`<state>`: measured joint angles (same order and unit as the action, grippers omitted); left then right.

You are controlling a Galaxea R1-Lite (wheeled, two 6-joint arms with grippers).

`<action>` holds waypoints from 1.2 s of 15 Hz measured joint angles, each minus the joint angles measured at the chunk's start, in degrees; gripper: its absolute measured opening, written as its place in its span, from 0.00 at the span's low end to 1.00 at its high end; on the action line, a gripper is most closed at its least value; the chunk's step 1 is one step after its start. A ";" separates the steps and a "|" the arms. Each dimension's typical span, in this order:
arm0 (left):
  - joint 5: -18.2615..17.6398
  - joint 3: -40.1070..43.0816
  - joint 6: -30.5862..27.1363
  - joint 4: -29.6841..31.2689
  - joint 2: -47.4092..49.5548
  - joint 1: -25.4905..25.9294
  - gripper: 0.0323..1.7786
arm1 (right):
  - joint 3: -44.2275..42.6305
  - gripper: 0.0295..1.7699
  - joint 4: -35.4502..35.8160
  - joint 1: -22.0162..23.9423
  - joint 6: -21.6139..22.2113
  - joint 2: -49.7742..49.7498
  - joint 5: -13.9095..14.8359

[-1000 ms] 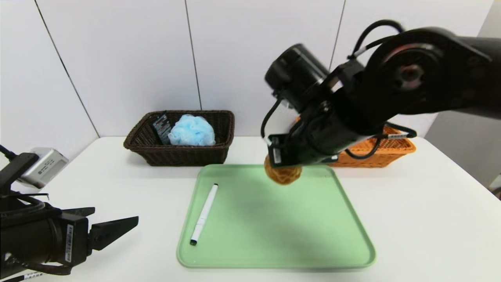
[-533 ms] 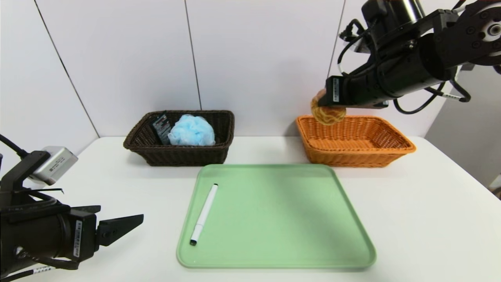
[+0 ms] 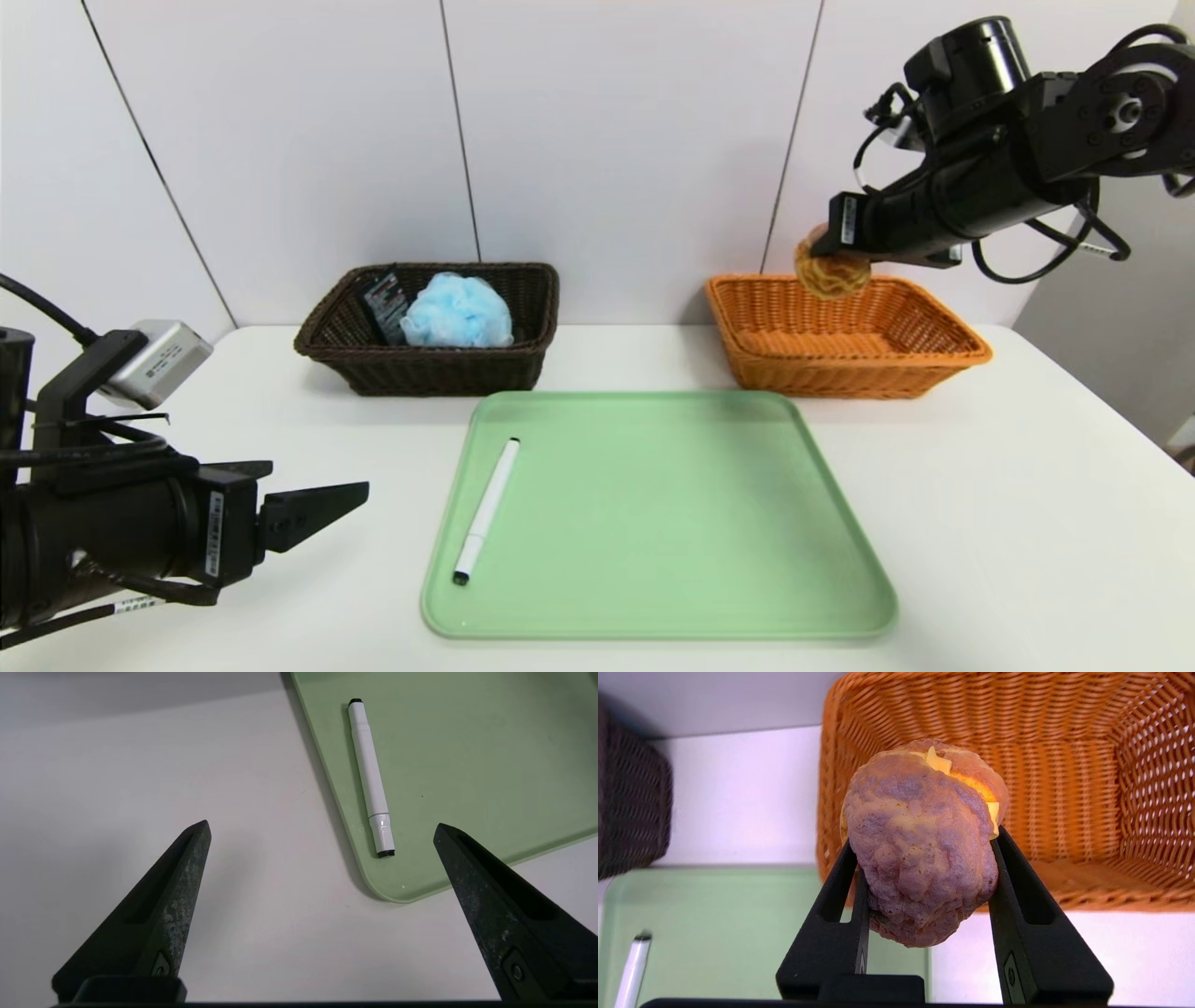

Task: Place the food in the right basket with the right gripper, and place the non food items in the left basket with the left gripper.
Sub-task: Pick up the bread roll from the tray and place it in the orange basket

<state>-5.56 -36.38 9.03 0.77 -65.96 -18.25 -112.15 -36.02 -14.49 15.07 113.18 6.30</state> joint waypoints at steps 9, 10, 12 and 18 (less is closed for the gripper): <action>-2.82 -2.57 -1.12 1.54 -0.63 -0.57 0.95 | 0.00 0.40 5.46 5.13 0.23 9.48 -0.40; -3.21 -2.97 -1.12 1.46 -0.57 -0.73 0.95 | 0.00 0.40 6.14 5.51 0.20 10.22 -0.41; -3.30 -3.50 -1.05 1.12 -0.55 -0.79 0.95 | 0.00 0.40 6.47 6.16 0.15 11.39 -0.44; -3.39 -4.17 -0.57 1.07 -0.68 -0.88 0.95 | 0.00 0.49 6.36 6.89 -0.24 12.46 -0.66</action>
<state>-8.95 -40.55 8.46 1.84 -66.65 -19.13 -112.15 -29.66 -7.61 14.82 125.64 5.64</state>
